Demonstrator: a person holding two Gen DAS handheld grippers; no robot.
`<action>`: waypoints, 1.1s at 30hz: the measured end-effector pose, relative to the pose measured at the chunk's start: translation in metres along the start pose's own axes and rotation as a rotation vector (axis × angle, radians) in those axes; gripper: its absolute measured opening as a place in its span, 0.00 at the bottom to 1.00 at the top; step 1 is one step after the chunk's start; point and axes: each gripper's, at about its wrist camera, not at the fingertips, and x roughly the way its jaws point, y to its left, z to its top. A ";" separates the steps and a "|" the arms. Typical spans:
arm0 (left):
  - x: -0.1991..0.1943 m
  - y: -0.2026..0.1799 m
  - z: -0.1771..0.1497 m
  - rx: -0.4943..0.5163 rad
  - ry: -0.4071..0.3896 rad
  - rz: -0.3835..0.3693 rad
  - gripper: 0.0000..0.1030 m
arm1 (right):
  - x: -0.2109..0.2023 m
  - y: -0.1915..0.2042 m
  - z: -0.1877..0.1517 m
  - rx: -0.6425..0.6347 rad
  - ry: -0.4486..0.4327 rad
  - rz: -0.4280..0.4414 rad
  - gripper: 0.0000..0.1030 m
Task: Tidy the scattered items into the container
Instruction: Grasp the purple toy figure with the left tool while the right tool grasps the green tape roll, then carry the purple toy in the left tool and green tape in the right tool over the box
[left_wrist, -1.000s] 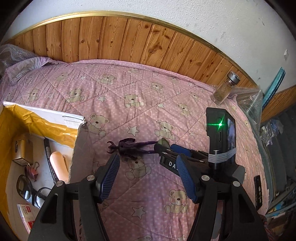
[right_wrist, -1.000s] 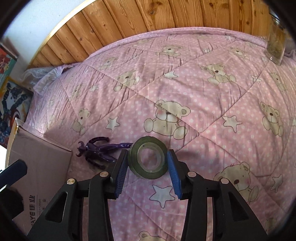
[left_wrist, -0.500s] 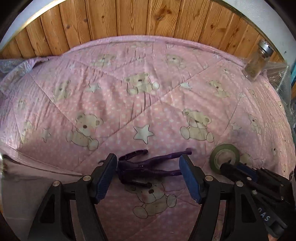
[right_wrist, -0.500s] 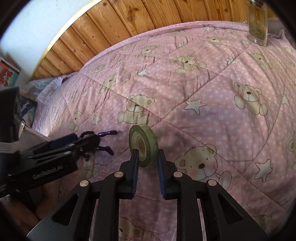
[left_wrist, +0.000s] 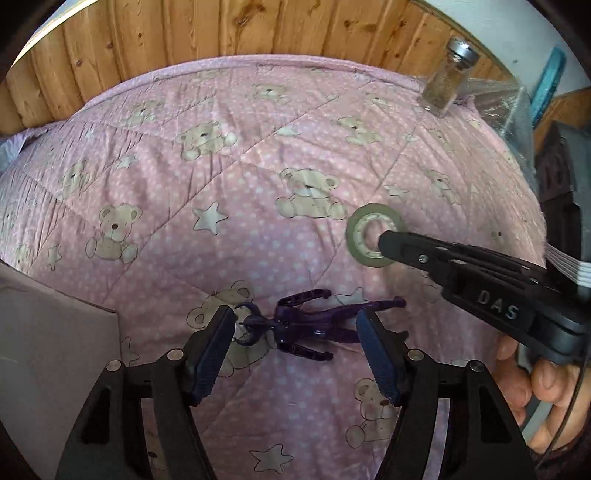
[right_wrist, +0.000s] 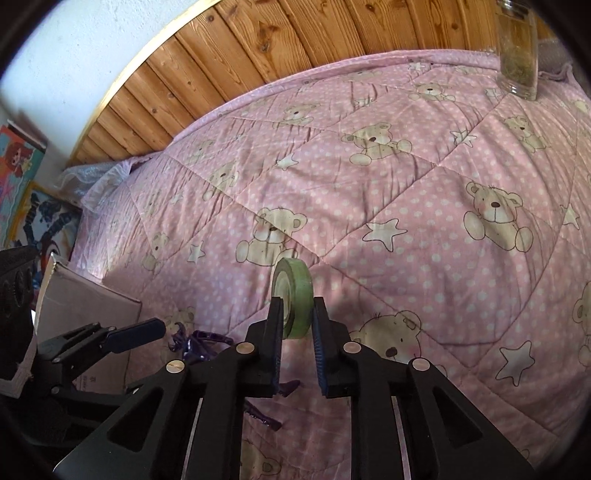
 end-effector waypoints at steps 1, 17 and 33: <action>0.004 0.006 0.001 -0.054 0.001 0.003 0.67 | 0.004 -0.002 0.001 -0.001 0.008 -0.004 0.25; -0.019 -0.011 -0.062 -0.045 0.091 -0.146 0.39 | -0.050 -0.029 -0.048 0.103 -0.031 0.087 0.11; -0.011 -0.112 -0.089 0.492 -0.050 -0.075 0.74 | -0.116 -0.056 -0.112 0.214 -0.083 0.029 0.10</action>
